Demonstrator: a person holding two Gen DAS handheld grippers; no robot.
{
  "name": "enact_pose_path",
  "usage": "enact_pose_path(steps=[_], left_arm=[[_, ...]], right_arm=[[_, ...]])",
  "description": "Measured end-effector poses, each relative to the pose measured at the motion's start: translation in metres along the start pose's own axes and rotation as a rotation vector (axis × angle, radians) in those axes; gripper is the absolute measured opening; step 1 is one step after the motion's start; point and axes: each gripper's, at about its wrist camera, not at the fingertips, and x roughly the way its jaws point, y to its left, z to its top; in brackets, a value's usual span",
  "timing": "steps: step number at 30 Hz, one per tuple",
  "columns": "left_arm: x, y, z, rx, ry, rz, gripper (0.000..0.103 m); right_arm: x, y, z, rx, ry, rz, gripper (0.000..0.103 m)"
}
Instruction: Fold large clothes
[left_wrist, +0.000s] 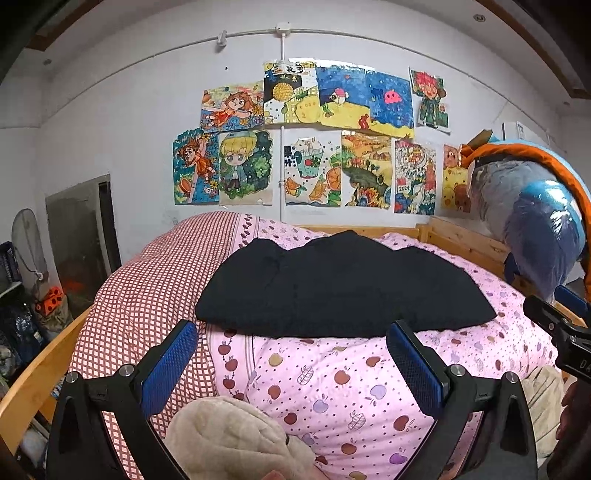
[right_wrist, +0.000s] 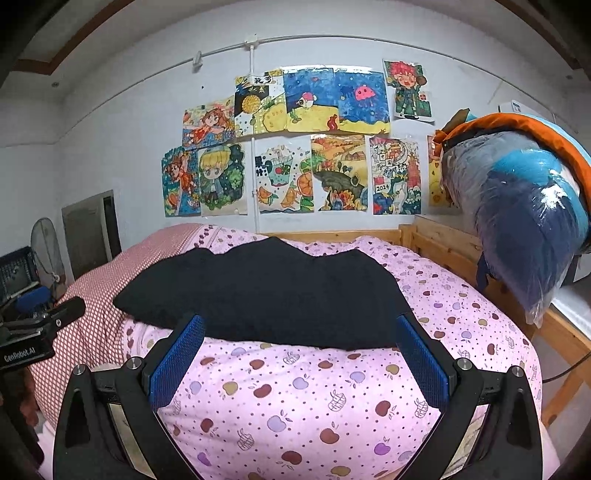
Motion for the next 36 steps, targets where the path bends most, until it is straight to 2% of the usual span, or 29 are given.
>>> enact_pose_path(steps=[12, 36], left_arm=[[0.013, -0.003, -0.015, 0.003, 0.058, -0.003, 0.103], [0.016, 0.0, -0.011, -0.001, 0.057, -0.012, 0.103]], right_arm=[[0.013, 0.001, -0.015, 0.001, 0.063, 0.013, 0.101], [0.011, 0.004, -0.011, -0.007, 0.052, 0.016, 0.101]])
